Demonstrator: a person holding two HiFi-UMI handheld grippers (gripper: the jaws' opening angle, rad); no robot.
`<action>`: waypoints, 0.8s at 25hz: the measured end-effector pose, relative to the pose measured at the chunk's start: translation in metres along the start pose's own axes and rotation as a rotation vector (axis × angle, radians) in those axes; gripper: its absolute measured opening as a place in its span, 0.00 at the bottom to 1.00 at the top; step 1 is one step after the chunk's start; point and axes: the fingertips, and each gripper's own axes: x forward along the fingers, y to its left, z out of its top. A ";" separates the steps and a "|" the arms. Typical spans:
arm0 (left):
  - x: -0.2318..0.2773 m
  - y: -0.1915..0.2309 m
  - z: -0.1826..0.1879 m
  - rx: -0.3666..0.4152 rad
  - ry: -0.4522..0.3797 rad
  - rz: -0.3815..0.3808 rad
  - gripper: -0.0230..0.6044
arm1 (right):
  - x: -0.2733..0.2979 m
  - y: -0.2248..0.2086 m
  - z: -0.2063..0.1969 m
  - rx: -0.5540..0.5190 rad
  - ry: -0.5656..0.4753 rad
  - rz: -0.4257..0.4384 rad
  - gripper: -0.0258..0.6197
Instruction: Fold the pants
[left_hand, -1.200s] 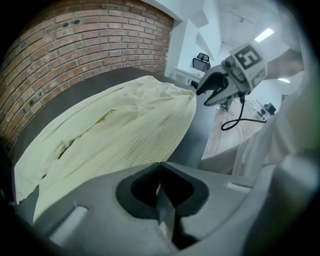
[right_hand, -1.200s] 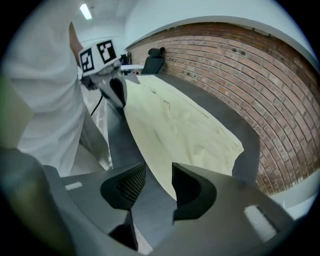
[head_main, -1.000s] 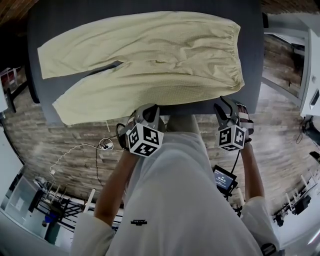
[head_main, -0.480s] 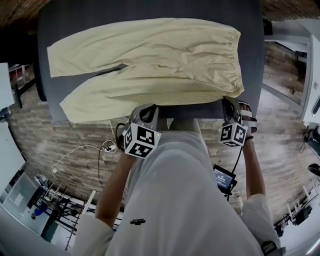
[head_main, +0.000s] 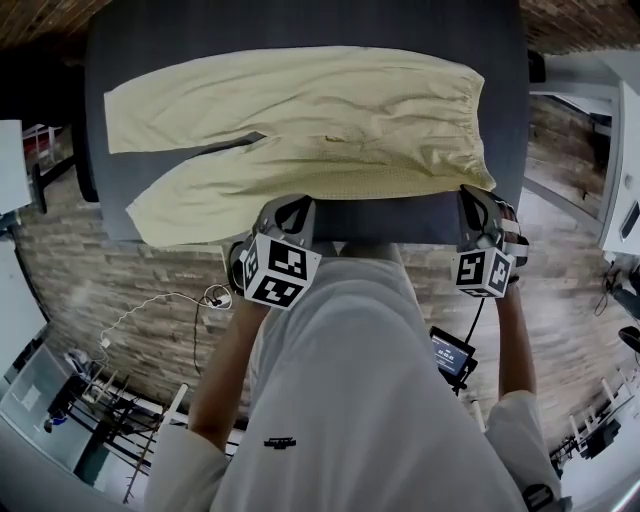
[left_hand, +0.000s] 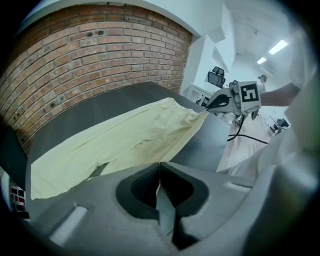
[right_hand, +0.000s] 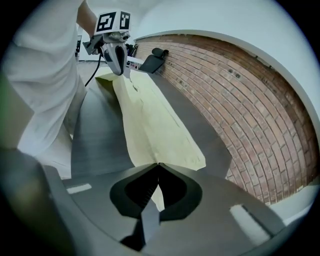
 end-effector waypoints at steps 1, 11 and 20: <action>-0.002 0.006 0.006 0.007 -0.005 0.009 0.05 | -0.001 -0.007 0.005 0.002 -0.010 -0.011 0.05; -0.006 0.073 0.060 0.043 -0.037 0.052 0.05 | 0.018 -0.066 0.049 0.012 -0.039 -0.069 0.05; 0.019 0.134 0.097 0.072 -0.017 0.091 0.05 | 0.059 -0.127 0.084 -0.040 -0.020 -0.102 0.05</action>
